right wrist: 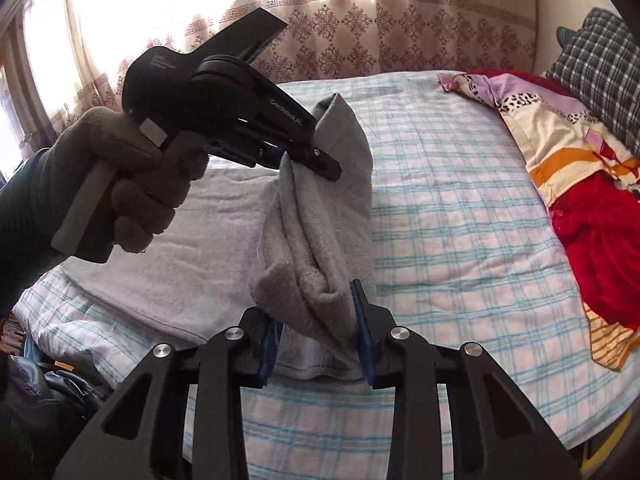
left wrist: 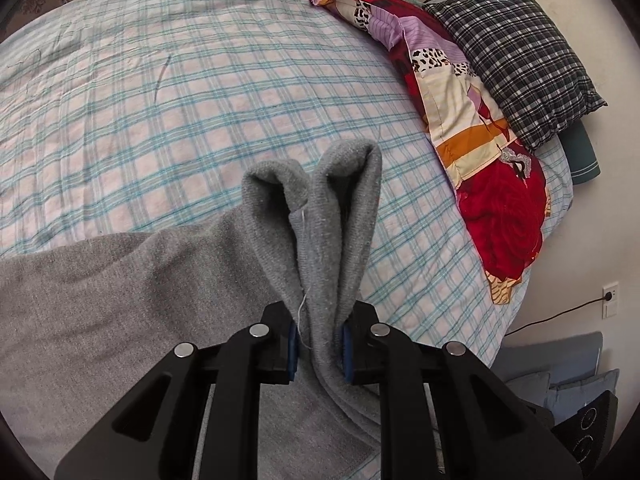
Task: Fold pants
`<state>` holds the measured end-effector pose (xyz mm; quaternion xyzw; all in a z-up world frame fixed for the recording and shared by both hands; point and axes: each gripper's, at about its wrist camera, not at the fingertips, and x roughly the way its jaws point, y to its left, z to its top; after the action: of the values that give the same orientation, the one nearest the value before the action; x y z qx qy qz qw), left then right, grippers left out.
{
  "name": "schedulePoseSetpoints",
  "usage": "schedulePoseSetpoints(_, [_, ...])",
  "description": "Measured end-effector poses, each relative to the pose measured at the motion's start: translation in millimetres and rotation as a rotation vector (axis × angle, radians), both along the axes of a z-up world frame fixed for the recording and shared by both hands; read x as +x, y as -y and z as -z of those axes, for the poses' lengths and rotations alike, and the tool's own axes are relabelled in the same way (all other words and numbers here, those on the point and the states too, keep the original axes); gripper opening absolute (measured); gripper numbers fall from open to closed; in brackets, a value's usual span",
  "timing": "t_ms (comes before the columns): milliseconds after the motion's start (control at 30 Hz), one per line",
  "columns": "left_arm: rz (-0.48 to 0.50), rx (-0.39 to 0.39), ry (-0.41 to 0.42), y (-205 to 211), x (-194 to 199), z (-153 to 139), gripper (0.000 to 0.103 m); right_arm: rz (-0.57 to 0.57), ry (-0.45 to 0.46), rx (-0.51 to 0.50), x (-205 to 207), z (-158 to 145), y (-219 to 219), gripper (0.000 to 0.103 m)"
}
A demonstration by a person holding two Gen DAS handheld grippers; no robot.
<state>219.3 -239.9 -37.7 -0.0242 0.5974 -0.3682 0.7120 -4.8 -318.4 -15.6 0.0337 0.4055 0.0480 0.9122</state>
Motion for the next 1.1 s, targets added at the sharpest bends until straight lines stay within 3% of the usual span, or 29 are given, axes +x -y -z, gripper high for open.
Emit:
schedulePoseSetpoints(333, [-0.071,-0.024,0.025,-84.4,14.4,-13.4,0.016,-0.194,0.016,-0.017,20.4,-11.2,-84.9,0.032])
schedulePoseSetpoints(700, [-0.170,-0.016,0.018,-174.5,25.0,5.5,0.017,-0.337,-0.043,0.033,43.8,13.6,-173.7,0.032])
schedulePoseSetpoints(1100, [-0.229,-0.025,-0.021,-220.3,28.4,35.8,0.017,-0.394,-0.122,0.014,55.1,37.0,-211.3,0.032])
